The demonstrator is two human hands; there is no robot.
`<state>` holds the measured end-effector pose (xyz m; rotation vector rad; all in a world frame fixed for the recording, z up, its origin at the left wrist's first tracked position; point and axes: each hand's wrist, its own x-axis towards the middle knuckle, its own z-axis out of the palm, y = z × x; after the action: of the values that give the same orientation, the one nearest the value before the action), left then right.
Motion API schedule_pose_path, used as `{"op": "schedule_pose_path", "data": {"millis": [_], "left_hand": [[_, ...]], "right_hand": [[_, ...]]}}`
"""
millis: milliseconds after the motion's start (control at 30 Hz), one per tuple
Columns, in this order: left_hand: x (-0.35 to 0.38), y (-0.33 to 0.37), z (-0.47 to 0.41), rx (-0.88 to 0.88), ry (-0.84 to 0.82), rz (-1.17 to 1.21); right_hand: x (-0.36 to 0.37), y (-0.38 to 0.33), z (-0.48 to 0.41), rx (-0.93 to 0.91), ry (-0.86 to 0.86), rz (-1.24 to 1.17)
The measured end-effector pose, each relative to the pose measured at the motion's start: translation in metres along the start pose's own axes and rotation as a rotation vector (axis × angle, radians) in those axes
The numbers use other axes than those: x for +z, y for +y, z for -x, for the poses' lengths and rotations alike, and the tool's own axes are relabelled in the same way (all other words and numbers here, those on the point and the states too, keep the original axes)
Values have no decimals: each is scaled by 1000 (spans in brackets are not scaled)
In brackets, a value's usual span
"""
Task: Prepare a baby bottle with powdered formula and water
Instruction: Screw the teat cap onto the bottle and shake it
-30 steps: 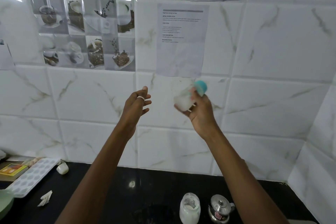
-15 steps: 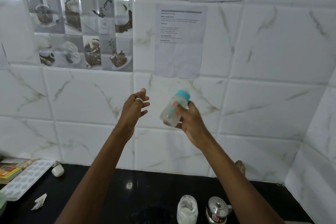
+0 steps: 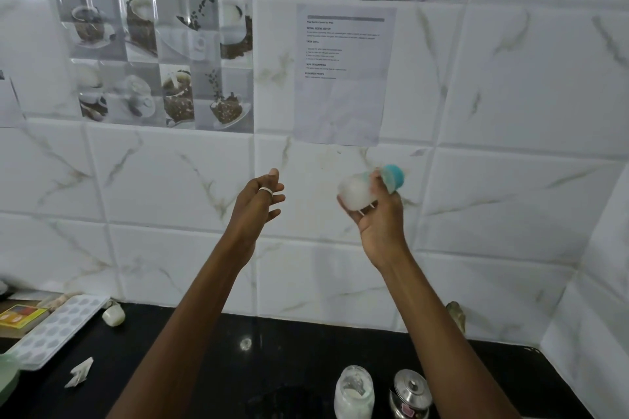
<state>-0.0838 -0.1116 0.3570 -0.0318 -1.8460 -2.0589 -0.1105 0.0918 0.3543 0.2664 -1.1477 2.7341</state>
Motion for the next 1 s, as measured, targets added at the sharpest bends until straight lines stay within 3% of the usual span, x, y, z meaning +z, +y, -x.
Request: {"op": "schedule_pose_path", "data": {"millis": [67, 167, 333, 500, 633, 700, 800, 933, 1000], "left_hand": [[-1, 1, -1, -1, 6, -4], [1, 0, -2, -9, 3, -1], [0, -3, -2, -2, 3, -10], [5, -2, -3, -6, -7, -15], [3, -2, -2, 11, -12, -17], [2, -1, -2, 7, -7, -23], [3, -2, -2, -5, -12, -23], [1, -3, -1, -3, -12, -30], [-1, -2, -1, -4, -6, -30]], "right_hand": [[1, 4, 0, 26, -21, 96], [0, 9, 9, 131, -204, 441], [-2, -5, -5, -20, -32, 125], [-1, 7, 8, 124, -226, 490], [0, -10, -5, 3, -69, 119], [0, -10, -5, 13, -86, 153], [-1, -4, 6, 116, -229, 466], [-2, -13, -2, 14, -98, 194], [0, -11, -3, 3, -85, 222]]}}
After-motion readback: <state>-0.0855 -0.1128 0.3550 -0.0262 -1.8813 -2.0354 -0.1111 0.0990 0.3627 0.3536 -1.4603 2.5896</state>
